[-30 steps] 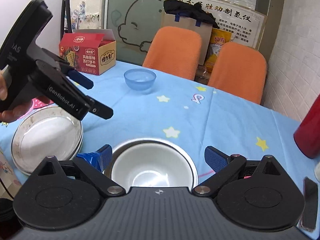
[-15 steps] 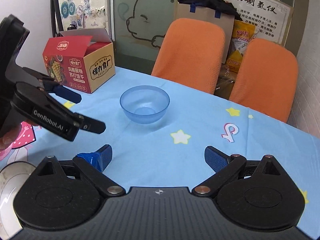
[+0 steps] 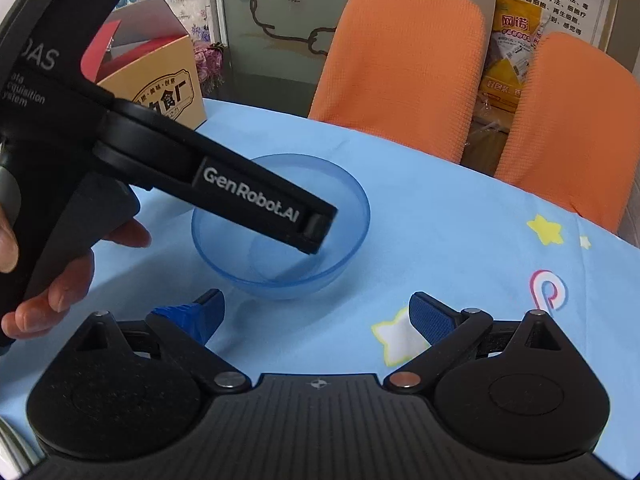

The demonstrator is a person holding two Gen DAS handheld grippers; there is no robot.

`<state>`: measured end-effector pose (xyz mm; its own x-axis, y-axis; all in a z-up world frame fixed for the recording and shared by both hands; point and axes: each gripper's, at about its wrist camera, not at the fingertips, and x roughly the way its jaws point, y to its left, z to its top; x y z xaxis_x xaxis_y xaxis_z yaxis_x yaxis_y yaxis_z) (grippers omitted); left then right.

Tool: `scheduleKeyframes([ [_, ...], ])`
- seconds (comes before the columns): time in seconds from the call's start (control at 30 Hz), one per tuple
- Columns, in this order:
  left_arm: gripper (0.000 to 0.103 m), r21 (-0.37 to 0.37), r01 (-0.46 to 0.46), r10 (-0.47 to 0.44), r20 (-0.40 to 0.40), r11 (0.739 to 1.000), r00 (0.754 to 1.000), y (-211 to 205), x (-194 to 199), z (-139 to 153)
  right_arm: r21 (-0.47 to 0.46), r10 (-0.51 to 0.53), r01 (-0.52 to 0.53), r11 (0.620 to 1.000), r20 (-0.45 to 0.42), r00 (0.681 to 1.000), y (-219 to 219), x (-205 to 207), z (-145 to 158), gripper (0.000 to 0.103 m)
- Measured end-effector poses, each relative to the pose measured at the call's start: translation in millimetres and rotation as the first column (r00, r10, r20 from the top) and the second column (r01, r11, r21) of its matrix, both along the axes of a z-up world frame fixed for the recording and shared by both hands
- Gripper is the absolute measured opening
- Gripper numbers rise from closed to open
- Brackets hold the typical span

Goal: Organize plates and bowls
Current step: 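Move the left gripper to the blue plastic bowl and grasp its rim, then carry the blue bowl with the left gripper into the white bowl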

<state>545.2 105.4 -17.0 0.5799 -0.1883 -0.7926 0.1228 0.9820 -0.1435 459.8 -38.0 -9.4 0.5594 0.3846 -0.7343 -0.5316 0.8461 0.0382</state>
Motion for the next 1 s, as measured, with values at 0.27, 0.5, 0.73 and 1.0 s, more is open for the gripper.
scheduleKeyframes([
  [0.27, 0.048, -0.002, 0.091, -0.091, 0.001, 0.996, 0.996, 2.7, -0.9, -0.8, 0.018, 0.040, -0.041, 0.999, 0.064, 0.997, 21.7, 0.3, -11.3, 0.071],
  [0.5, 0.045, -0.017, 0.123, -0.122, 0.040, 0.992, 0.992, -2.0, -17.0, 15.2, 0.049, 0.050, -0.055, 0.997, 0.099, 0.994, 19.9, -17.6, 6.8, 0.068],
  [0.73, 0.045, -0.027, 0.169, -0.166, 0.097, 0.985, 0.981, -26.5, -51.2, 51.7, 0.038, 0.022, -0.027, 0.999, 0.134, 0.991, 3.3, -48.9, 38.7, 0.069],
  [1.0, 0.047, -0.041, 0.245, -0.235, 0.164, 0.969, 0.958, -65.4, -122.2, 84.7, 0.036, -0.028, 0.022, 0.999, 0.166, 0.986, -35.0, -108.6, 70.6, 0.069],
])
